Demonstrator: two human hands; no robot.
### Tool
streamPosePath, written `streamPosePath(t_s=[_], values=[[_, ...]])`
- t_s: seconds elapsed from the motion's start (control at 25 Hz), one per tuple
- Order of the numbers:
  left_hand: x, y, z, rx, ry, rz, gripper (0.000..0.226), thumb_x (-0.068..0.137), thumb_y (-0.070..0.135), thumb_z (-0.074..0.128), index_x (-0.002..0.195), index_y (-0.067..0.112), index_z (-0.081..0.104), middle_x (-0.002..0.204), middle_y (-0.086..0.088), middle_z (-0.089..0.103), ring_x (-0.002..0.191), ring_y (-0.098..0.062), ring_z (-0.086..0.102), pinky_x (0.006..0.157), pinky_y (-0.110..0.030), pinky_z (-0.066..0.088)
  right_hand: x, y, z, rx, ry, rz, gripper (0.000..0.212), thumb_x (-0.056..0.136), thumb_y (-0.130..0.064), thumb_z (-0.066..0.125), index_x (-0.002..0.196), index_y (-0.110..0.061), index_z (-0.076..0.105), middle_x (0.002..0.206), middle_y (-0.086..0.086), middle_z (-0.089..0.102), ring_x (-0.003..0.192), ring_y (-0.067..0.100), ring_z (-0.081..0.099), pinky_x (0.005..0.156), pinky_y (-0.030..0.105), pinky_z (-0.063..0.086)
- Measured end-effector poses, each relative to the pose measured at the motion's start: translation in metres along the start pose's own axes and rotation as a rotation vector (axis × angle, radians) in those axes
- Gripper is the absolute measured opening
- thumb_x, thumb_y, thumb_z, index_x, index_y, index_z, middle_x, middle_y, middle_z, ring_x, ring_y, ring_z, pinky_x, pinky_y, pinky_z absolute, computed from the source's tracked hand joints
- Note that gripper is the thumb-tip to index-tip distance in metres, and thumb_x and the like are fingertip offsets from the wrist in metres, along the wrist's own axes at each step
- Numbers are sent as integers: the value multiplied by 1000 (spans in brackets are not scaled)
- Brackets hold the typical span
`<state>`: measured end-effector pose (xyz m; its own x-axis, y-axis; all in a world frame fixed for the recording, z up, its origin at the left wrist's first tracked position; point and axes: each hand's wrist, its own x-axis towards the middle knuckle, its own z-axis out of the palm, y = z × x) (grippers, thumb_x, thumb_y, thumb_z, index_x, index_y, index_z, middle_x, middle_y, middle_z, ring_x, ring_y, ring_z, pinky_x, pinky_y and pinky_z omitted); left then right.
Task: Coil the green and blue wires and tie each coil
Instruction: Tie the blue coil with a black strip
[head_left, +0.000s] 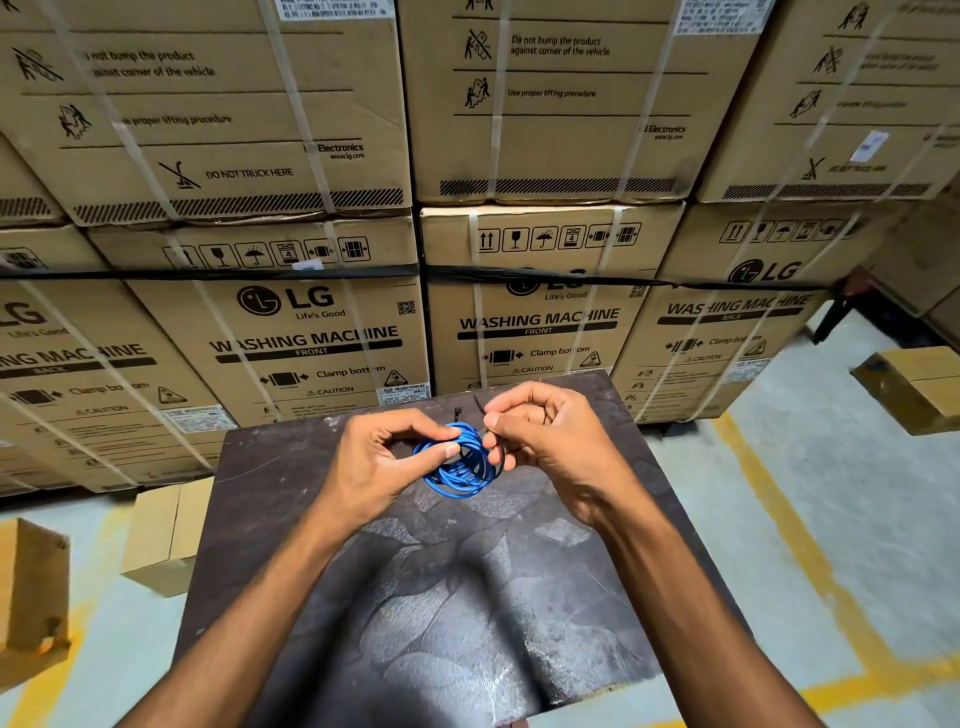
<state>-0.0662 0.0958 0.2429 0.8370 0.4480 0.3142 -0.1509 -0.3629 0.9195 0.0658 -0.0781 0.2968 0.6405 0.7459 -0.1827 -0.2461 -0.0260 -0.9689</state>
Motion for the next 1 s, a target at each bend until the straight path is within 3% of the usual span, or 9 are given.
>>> streamPosePath(t_s=[0.2,0.4,0.64,1.0], values=[[2,-1,-2,36,1,25,16,76,16,86,89,23,80,87,3,80,79,-16,75,77,-34,61,-1,1,0,-44,-24,10,5,90,7,70,94,5,72,71,17,71,52,19,60,48,23,49],[2,-2,-4,77,7,57,15,77,16,86,90,18,81,87,4,80,80,-22,76,75,-36,62,0,3,2,-61,-43,15,8,91,9,67,91,3,72,68,15,70,51,18,60,47,22,49],[1,-1,-5,113,-25,106,15,77,15,85,91,16,81,86,8,79,77,-11,75,73,-23,57,0,4,3,-68,-53,33,11,90,10,66,88,2,73,66,15,69,49,19,57,45,22,47],[2,3,-8,174,-70,182,15,80,27,82,95,23,81,86,11,79,76,-15,74,66,-41,58,0,3,0,-75,-41,49,9,89,12,64,91,7,71,65,15,68,48,17,57,45,22,46]])
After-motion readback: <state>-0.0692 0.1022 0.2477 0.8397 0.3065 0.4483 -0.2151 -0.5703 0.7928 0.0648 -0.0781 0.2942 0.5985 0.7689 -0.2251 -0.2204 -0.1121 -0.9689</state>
